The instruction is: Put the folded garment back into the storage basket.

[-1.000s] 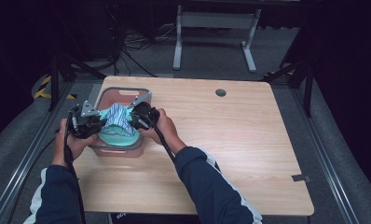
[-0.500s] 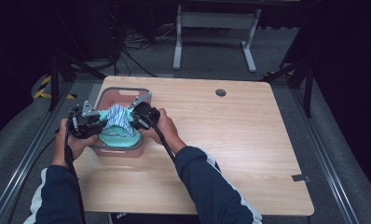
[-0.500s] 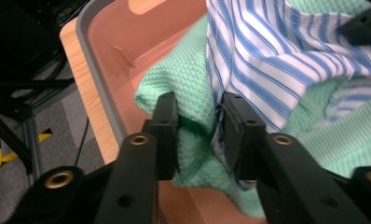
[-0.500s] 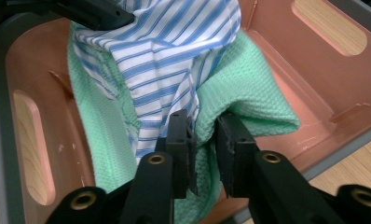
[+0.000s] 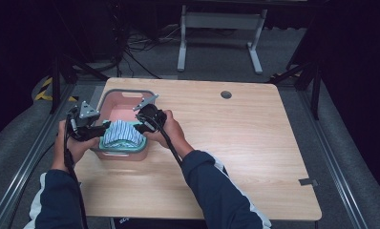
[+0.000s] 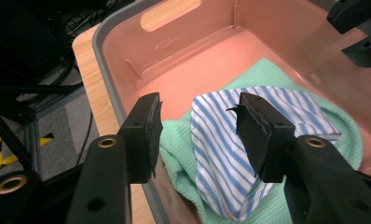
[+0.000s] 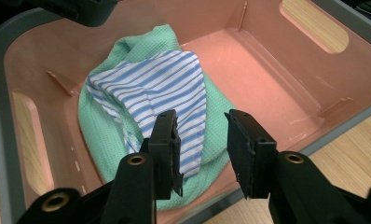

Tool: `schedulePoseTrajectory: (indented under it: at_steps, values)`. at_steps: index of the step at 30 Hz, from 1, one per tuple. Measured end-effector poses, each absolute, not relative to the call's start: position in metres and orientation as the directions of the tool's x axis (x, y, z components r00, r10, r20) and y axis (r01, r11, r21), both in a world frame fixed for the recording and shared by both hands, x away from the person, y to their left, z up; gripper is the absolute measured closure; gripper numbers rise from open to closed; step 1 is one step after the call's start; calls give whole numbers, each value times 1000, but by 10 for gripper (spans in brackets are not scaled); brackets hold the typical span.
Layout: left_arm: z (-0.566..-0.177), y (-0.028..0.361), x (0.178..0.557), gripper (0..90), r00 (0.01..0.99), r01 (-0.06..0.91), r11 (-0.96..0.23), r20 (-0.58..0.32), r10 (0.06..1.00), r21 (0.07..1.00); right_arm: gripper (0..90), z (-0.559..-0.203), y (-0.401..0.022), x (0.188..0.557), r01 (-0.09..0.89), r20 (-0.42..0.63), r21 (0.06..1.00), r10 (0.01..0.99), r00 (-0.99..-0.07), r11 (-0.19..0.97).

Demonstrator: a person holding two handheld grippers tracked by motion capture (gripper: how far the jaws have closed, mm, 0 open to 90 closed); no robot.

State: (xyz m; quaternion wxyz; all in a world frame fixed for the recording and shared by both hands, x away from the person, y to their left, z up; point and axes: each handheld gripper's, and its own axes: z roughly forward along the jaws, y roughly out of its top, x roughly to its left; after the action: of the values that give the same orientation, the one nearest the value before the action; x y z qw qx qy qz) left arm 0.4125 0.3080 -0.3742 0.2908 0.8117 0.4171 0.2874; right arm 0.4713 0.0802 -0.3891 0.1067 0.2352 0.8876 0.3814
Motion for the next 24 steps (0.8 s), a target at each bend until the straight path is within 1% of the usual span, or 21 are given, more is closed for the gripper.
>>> schedulePoseTrajectory:
  at_steps: [3, 5, 12, 15, 20, 22, 24]
  values:
    - [-372, 304, 410, 481, 501, 495, -487, 221, 837, 720, 582, -386, 77, 470, 334, -11, 733, 502, -865, 592]
    - [-372, 303, 409, 446, 510, 488, -479, 207, 835, 729, 558, -383, 74, 469, 330, -18, 739, 506, -862, 588]
    - [-367, 295, 404, 369, 519, 470, -445, 170, 838, 762, 495, -373, 54, 464, 310, -49, 748, 514, -857, 587]
    - [-366, 285, 402, 343, 534, 453, -463, 184, 825, 762, 471, -370, 43, 462, 311, -61, 744, 524, -849, 591]
    - [-366, 271, 399, 324, 562, 431, -475, 183, 806, 767, 445, -366, 31, 460, 300, -89, 739, 528, -845, 604]
    - [-367, 263, 396, 322, 577, 423, -470, 171, 799, 774, 412, -364, 26, 459, 298, -102, 731, 530, -842, 614]
    - [-368, 254, 394, 315, 587, 409, -486, 184, 788, 772, 393, -364, 19, 457, 297, -118, 720, 532, -838, 627]
